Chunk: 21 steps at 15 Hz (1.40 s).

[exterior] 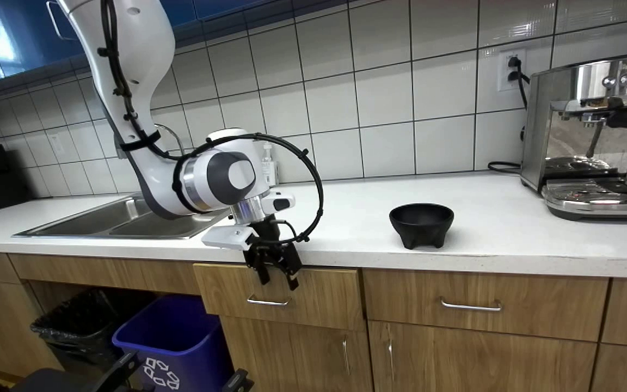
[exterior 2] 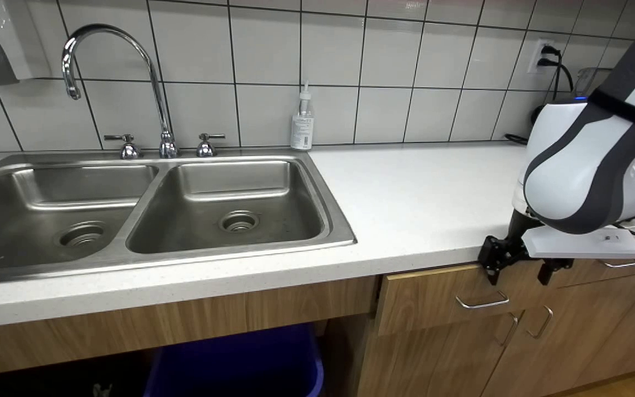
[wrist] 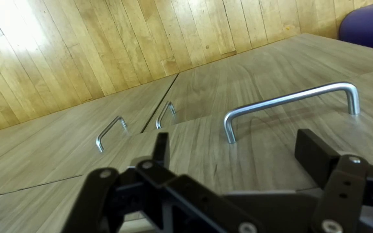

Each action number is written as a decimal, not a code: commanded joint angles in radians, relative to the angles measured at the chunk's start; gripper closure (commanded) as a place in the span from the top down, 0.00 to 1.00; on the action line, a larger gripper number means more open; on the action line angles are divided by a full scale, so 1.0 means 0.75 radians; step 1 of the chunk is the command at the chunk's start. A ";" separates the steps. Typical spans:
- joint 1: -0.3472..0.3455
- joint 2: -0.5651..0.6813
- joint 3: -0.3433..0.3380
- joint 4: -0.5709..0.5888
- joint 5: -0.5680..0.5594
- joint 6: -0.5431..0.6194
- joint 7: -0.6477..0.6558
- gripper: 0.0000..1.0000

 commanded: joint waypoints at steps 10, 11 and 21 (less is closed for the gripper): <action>-0.160 -0.210 0.114 -0.072 -0.052 -0.154 -0.091 1.00; -0.162 -0.235 0.110 -0.093 -0.062 -0.149 -0.091 1.00; -0.212 -0.529 0.105 -0.320 -0.252 -0.140 -0.061 1.00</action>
